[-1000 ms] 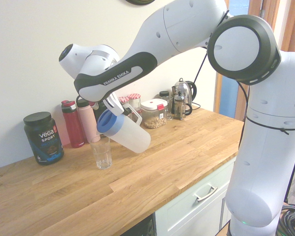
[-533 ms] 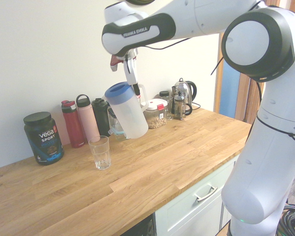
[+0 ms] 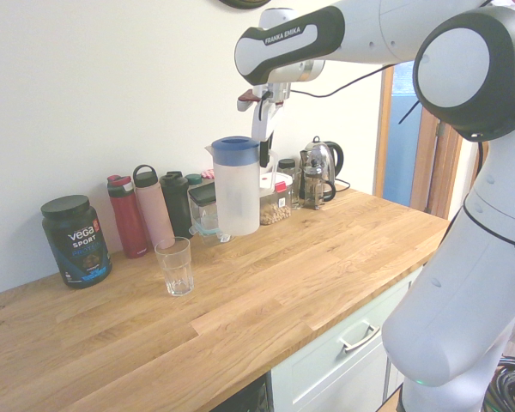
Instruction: Pour me some water
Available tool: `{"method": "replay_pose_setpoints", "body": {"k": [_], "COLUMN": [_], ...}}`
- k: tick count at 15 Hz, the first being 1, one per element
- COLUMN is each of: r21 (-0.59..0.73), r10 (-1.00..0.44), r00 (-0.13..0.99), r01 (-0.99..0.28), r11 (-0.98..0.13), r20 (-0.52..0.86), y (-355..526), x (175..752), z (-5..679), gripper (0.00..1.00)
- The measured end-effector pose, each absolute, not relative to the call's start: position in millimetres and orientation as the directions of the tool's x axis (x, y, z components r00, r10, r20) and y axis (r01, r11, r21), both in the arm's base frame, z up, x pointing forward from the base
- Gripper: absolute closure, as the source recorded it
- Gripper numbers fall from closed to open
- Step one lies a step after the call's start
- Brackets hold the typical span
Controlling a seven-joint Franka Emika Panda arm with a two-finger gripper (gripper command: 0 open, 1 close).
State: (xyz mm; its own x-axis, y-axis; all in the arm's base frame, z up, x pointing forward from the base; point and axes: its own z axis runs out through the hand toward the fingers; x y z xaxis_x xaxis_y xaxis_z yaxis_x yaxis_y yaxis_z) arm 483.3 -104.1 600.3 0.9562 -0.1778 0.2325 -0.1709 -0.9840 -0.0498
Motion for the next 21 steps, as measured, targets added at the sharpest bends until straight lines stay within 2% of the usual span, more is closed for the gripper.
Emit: {"method": "replay_pose_setpoints", "body": {"k": [6,13,14,21], "r21": [-0.008,-0.011,-0.008,-0.002], "r10": [-0.258,-0.308,-0.314,-0.350], "r00": [0.924,0.918,0.917,0.913], "r01": [-0.266,-0.316,-0.322,-0.358], "r11": [-0.964,-0.949,-0.947,-0.934], "r20": [0.281,0.251,0.247,0.210], "y": [-145,-151,-152,-154], "x": [467,466,467,471], "z": [563,528,525,509], "gripper": [1.00,1.00,0.00,0.00]}}
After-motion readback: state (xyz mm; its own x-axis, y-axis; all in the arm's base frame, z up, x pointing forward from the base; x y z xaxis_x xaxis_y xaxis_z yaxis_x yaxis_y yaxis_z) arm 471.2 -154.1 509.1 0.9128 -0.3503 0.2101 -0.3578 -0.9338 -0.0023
